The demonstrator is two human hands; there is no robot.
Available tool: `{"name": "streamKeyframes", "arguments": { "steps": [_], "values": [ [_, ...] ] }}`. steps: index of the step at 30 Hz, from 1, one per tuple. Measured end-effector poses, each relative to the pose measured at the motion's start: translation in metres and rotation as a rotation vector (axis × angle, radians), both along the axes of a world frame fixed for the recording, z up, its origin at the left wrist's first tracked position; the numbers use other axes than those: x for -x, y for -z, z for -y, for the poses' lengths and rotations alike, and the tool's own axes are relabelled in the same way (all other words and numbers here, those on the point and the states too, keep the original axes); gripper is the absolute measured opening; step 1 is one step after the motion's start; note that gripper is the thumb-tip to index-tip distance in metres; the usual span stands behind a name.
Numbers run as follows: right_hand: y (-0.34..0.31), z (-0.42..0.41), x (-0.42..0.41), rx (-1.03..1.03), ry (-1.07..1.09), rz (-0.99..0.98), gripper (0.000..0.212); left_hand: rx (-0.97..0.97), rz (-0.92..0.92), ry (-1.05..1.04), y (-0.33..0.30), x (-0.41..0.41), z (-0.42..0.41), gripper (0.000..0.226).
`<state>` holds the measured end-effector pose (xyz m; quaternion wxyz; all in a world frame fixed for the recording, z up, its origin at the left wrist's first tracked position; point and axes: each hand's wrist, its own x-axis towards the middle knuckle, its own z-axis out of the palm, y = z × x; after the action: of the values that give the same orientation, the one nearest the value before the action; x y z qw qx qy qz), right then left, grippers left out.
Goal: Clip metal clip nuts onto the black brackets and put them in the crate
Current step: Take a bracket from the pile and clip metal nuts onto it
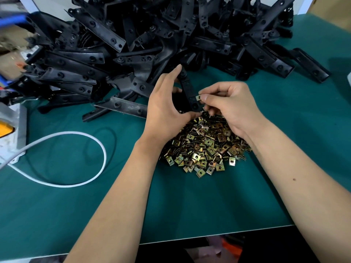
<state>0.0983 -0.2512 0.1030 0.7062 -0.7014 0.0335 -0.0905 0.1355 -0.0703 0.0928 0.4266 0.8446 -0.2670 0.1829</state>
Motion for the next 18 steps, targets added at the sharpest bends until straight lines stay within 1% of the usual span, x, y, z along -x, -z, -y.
{"name": "streamKeyframes", "arguments": {
  "steps": [3, 5, 10, 14, 18],
  "values": [
    [0.001, -0.0015, 0.0004, 0.037, 0.028, -0.013, 0.01, -0.04, 0.012, 0.0, 0.0004, 0.0, 0.0001, 0.111],
    [0.0017, -0.001, 0.0002, 0.011, 0.036, -0.018, 0.012, -0.048, 0.019, 0.0, 0.0007, 0.0001, 0.0009, 0.111],
    [0.0021, 0.0016, -0.0008, -0.019, 0.041, -0.022, 0.025, -0.051, 0.053, -0.016, -0.0022, 0.003, 0.0033, 0.113],
    [0.0021, -0.0026, -0.0002, 0.021, -0.001, -0.003, 0.026, -0.061, 0.074, -0.016, -0.0038, 0.0047, 0.005, 0.113],
    [0.0024, -0.0053, 0.0001, 0.059, 0.016, 0.026, 0.023, -0.053, 0.084, -0.034, -0.0039, 0.0051, 0.0058, 0.113]
  ]
}}
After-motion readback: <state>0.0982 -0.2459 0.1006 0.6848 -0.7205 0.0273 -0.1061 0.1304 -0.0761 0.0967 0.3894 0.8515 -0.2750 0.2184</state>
